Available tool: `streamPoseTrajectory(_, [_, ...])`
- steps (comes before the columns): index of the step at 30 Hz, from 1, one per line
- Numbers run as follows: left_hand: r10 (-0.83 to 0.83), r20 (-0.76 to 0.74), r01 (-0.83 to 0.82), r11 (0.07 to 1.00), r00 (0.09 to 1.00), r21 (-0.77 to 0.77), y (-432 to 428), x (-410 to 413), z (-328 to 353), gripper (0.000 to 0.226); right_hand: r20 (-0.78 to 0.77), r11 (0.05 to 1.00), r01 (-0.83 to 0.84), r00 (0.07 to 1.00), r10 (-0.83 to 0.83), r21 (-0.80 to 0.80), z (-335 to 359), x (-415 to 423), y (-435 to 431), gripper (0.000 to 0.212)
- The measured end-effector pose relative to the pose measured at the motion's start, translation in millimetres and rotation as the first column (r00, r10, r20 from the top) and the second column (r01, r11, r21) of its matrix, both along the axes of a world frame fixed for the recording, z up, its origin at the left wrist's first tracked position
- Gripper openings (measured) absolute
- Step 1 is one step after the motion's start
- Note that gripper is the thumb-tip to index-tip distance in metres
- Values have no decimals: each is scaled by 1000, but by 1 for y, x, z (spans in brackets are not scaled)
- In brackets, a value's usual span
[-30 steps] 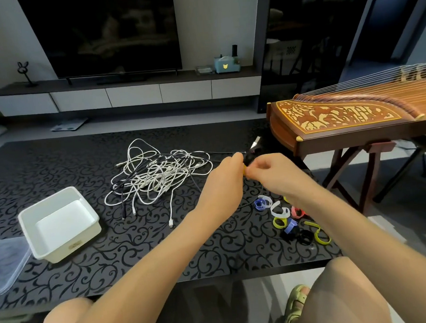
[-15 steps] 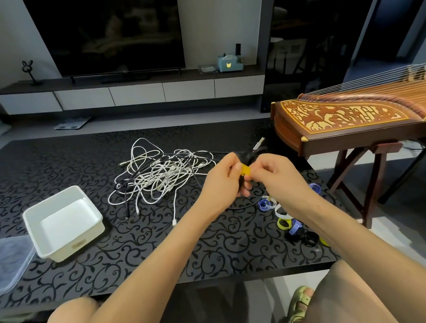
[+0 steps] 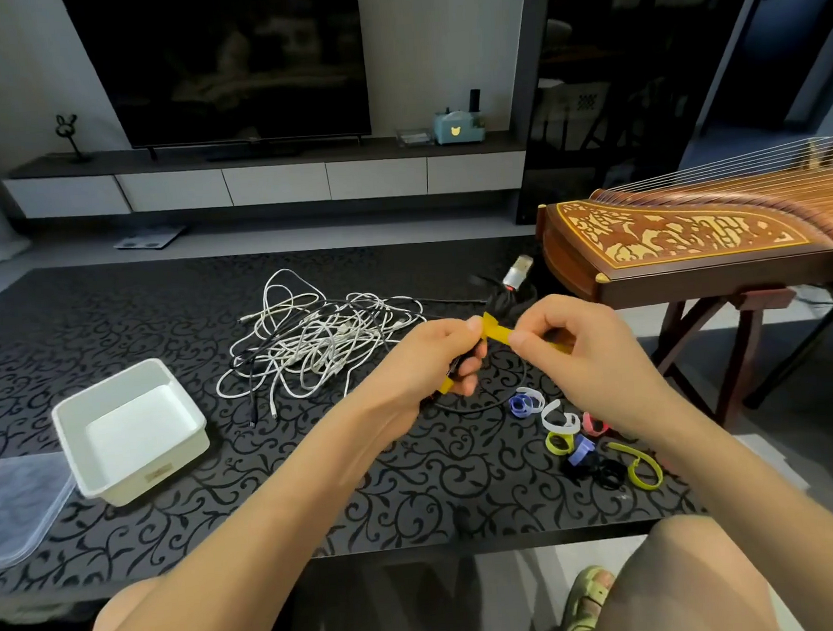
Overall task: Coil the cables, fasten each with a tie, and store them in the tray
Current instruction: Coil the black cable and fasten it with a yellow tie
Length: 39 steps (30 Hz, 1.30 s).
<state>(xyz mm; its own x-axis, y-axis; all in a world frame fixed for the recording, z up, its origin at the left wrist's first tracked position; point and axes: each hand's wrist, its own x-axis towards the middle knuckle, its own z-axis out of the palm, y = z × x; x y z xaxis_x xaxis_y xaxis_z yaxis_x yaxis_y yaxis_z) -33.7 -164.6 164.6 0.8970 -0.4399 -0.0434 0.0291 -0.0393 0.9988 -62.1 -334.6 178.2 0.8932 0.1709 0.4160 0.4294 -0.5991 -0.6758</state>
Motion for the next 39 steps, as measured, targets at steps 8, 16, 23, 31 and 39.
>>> streamPoseTrajectory(8, [-105,65,101,993,992,52,3,-13,8,32,-47,987,151,987,-154,-47,-15,-9,-14,15])
streamPoseTrajectory(16, [-383,191,274,862,904,427,14,-33,29,28,-451,755,-74,763,463,651,-14,-1,-16,12])
streamPoseTrajectory(23, [-422,224,77,588,878,805,7,-39,14,32,-638,927,-215,677,369,308,27,11,-2,38])
streamPoseTrajectory(31, [-34,-428,134,970,903,205,13,-25,-4,34,289,792,-27,923,255,-610,-1,-33,20,13])
streamPoseTrajectory(39, [-204,-688,55,971,697,-232,16,-24,-3,31,692,891,160,692,206,-425,-53,-39,3,15])
